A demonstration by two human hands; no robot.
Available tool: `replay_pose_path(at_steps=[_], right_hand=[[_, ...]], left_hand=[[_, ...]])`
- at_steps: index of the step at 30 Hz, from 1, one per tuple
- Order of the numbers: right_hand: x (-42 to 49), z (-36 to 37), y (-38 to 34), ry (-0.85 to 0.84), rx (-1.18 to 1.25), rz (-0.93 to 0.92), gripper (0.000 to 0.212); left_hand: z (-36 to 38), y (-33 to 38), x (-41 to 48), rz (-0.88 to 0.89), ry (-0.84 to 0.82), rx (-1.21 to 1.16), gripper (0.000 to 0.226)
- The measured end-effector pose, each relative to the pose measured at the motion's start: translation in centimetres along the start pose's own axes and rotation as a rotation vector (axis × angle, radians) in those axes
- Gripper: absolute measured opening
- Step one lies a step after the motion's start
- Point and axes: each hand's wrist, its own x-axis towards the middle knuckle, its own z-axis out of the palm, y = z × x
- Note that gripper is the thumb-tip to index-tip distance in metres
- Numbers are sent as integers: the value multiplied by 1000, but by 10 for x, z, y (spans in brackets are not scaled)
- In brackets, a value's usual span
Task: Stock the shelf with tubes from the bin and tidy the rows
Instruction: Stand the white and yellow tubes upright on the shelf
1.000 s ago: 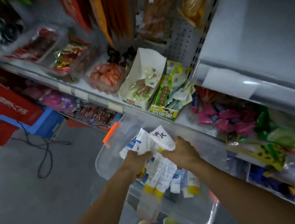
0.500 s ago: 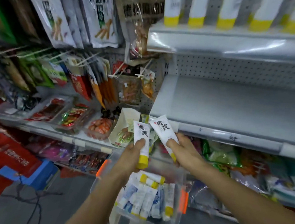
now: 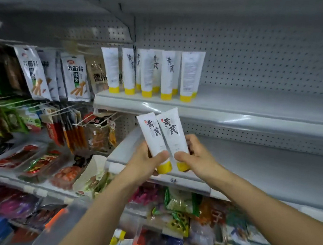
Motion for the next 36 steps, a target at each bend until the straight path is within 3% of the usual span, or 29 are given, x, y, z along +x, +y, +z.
replay_pose_path(at_steps=[9,15,21,36], right_hand=[[31,-112,-43,289,118,-201,40],[82,-149,-59,400,134,-203,41],[134,-159,-48,408,2,-124,56],[200,-157,-30,399,-166,-21,57]], left_hand=[[54,76,54,140,138,39,36],[51,95,95,191,168,134,41],[47,100,118,203,160,163,44],[33,94,146,190,76,87,43]])
